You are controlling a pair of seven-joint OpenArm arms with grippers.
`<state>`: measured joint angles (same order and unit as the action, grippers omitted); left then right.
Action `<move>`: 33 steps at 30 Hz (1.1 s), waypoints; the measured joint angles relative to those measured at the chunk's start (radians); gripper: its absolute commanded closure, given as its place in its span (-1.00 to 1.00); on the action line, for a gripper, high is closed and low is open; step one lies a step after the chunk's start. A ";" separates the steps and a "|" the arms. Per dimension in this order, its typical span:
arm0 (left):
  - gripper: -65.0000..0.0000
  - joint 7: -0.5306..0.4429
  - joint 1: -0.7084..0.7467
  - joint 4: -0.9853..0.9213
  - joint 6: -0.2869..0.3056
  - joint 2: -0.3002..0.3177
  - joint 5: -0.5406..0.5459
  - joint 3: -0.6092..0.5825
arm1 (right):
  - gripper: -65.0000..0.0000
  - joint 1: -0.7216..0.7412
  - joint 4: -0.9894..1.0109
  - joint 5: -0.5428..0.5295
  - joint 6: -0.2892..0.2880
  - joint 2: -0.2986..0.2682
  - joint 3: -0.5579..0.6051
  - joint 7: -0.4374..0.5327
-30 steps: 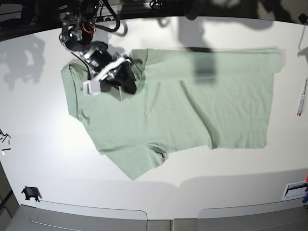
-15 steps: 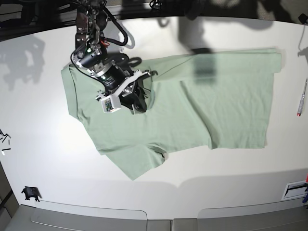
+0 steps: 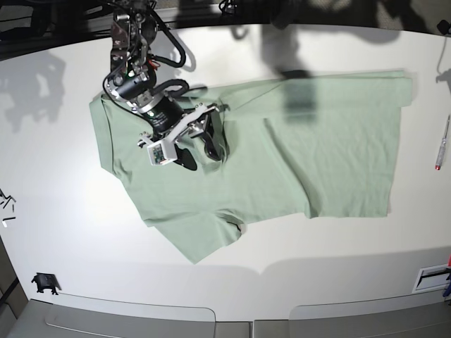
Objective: Fold the T-shirt properly
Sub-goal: 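Grasp fabric near the sleeve with right gripper, pull toward collar edge, then drag the shirt with both grippers toward the robot base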
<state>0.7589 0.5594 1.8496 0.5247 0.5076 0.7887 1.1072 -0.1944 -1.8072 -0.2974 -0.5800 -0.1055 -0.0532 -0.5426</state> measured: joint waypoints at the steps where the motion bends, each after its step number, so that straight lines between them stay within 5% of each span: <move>1: 0.11 0.000 0.000 0.000 0.000 0.000 0.000 0.000 | -0.02 0.000 0.000 0.000 0.001 0.000 0.000 0.000; 5: 0.18 0.027 0.000 0.000 0.000 0.000 0.050 0.000 | -0.01 0.000 0.000 -0.001 0.000 0.000 -0.030 -0.045; 9: 0.74 0.097 0.000 0.000 0.078 0.000 0.158 -0.014 | 0.07 0.000 0.000 -0.010 0.001 0.000 -0.114 -0.101; 11: 1.00 0.110 0.000 0.000 0.098 0.000 0.187 -0.045 | 0.48 -0.003 0.000 -0.049 0.001 -0.006 -0.167 -0.125; 13: 1.00 0.112 0.000 0.000 0.097 0.002 0.187 -0.098 | 1.00 -0.003 0.000 -0.082 0.001 -0.006 -0.235 -0.167; 16: 1.00 0.109 0.000 0.000 0.098 0.004 0.176 -0.220 | 1.00 -0.003 -0.001 -0.156 0.003 -0.005 -0.331 -0.214; 20: 1.00 0.048 0.003 0.000 0.095 0.003 0.014 -0.411 | 1.00 -0.005 -0.001 -0.161 0.002 -0.008 -0.414 -0.225; 25: 1.00 -0.065 -0.023 -0.011 -0.030 0.002 -0.193 -0.591 | 1.00 -0.060 0.002 -0.134 0.000 -0.049 -0.420 -0.217; 33: 1.00 -0.070 -0.105 -0.196 -0.047 -0.014 -0.227 -0.739 | 1.00 -0.090 0.138 -0.064 0.000 -0.066 -0.420 -0.158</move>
<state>0.6888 0.4549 1.6535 0.4782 0.4931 0.5613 0.3679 -0.2840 -1.6691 -0.3611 -0.5797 -0.1719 -0.4732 -0.7010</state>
